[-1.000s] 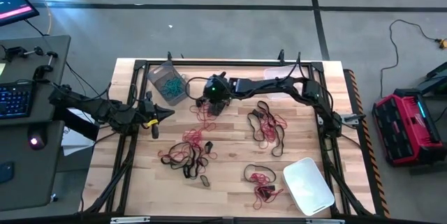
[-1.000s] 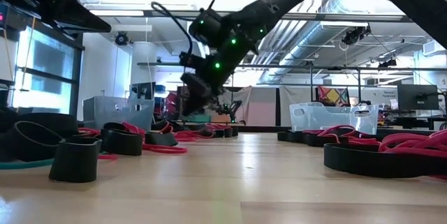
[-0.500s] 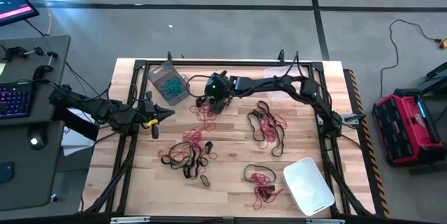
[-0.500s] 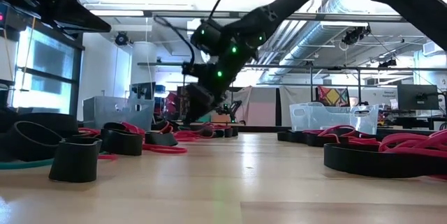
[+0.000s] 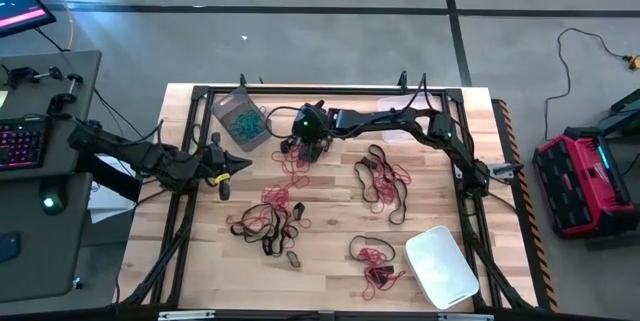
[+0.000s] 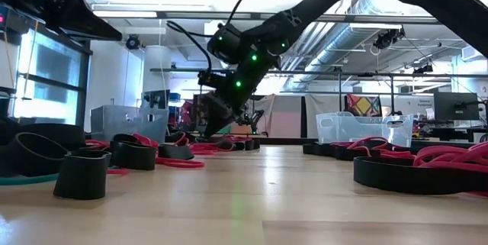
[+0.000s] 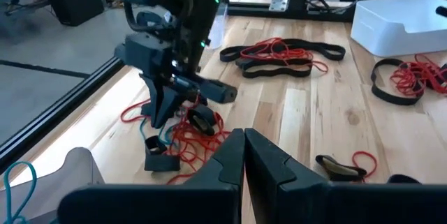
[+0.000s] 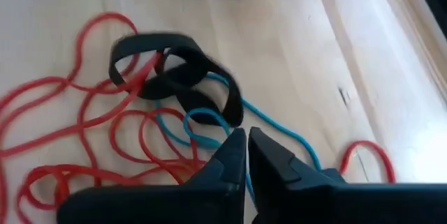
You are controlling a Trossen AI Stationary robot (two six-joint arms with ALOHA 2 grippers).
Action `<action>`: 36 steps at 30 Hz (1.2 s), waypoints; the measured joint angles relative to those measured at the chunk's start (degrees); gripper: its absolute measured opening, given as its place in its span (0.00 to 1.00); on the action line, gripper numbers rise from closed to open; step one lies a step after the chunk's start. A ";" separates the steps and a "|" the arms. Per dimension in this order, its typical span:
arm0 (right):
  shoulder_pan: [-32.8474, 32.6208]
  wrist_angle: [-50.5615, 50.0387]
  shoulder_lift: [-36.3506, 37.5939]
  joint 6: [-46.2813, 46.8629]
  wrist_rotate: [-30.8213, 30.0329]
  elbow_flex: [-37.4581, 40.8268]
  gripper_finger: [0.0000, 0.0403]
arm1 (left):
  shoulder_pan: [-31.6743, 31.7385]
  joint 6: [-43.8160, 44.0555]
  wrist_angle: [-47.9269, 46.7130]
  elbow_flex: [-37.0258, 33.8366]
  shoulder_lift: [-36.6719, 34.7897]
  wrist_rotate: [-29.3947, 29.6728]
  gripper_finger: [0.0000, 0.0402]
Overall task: Sort rubber bands into baskets
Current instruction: Put the blue rubber band into the black bin
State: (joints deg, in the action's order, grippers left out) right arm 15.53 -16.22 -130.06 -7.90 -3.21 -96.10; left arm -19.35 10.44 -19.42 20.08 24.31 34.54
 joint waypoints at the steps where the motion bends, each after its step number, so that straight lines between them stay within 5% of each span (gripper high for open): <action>1: -0.11 -0.84 0.00 -0.02 0.22 -0.70 0.02 | 0.00 0.00 0.00 0.00 0.21 0.00 0.01; 9: -2.31 -7.84 0.27 -2.24 0.03 -6.77 0.03 | 0.00 0.96 0.05 0.00 1.29 -0.02 0.01; 21: 0.09 -6.28 -4.64 0.11 -3.46 -6.31 0.35 | 0.00 0.94 0.59 0.00 1.49 -0.02 0.01; 25: -0.09 -5.43 -4.74 0.34 -0.13 -7.25 0.29 | -0.01 0.94 0.64 0.00 1.58 -0.03 0.01; 31: -0.05 -6.54 -4.76 -0.02 0.45 -9.05 0.03 | -0.02 0.94 0.65 0.00 1.58 -0.07 0.01; 36: -0.74 -11.40 -4.79 -0.61 0.39 -13.22 0.03 | -0.02 0.94 0.66 0.00 1.58 -0.09 0.01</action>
State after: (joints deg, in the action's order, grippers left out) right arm 14.79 -27.62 -134.85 -8.51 -2.82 -109.32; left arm -19.38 11.38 -18.76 20.08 25.89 34.46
